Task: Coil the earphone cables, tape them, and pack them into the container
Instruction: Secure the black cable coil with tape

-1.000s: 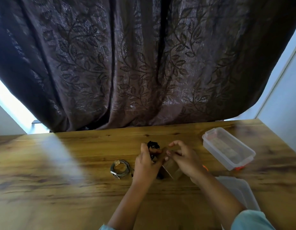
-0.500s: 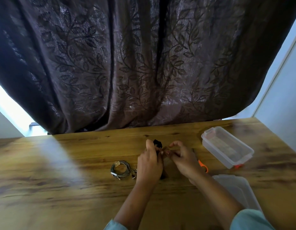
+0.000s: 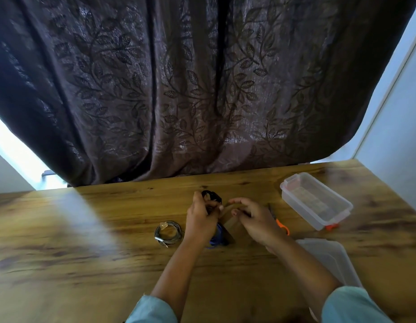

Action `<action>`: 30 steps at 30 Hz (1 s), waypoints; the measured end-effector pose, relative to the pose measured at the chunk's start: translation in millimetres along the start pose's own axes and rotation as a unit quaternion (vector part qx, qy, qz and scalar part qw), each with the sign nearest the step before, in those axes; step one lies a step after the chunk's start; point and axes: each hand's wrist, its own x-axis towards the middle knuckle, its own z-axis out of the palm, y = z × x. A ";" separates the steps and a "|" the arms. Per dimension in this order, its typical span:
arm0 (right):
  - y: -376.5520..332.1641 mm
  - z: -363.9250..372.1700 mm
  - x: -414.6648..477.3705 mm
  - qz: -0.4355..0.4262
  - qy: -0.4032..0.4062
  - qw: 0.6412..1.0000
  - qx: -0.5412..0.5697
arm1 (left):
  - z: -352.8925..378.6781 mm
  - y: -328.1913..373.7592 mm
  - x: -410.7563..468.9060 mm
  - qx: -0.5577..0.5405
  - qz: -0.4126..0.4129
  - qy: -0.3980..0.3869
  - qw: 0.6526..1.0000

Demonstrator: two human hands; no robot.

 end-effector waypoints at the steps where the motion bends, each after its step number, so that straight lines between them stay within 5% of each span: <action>1: 0.0 -0.3 -0.6 -0.002 -0.005 1.000 -0.002 | -0.9 -0.5 0.4 -0.010 -0.006 -0.004 1.000; 14: -1.2 -2.2 0.7 0.015 0.002 1.000 0.004 | -14.5 -5.2 -6.4 -0.108 -0.027 -0.069 0.991; 30: -3.9 -13.6 1.8 0.025 -0.043 0.999 0.009 | -3.7 -7.1 -12.9 0.036 0.090 0.001 0.995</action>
